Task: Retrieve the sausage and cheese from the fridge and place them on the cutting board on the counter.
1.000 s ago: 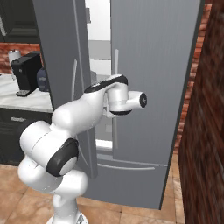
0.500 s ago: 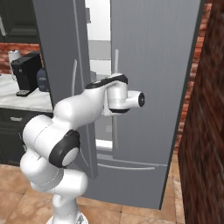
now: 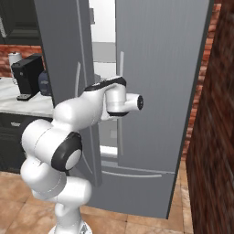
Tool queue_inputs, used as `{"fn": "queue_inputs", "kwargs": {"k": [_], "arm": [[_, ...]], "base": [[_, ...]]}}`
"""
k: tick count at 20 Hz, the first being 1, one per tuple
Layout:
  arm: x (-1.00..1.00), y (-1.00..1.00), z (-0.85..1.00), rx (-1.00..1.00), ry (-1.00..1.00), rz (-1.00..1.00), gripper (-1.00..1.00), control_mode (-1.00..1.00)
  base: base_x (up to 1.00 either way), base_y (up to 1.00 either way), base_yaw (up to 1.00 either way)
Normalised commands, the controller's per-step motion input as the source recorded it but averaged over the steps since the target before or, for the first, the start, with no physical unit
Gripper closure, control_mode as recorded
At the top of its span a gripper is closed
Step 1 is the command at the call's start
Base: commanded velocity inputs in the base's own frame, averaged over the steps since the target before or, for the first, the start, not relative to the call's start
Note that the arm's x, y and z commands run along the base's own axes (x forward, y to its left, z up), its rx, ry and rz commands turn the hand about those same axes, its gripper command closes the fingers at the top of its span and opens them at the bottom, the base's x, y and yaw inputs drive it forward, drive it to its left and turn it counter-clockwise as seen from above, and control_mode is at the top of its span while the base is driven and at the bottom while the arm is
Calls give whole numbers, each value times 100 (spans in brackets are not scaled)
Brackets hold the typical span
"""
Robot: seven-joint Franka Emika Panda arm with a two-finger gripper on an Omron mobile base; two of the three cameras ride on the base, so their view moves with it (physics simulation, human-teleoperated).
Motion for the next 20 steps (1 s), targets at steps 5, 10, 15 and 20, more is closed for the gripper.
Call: {"fn": "queue_inputs", "kwargs": {"k": [5,10,15,20], "arm": [[1,19,0,3,4,5,-100,-100],[-5,23,0,4,4,7,-100,-100],[-19,28,0,4,2,9,-100,-100],[-16,31,0,4,3,9,-100,-100]], "base": [[0,0,0],[0,0,0],[0,0,0],[0,0,0]]}}
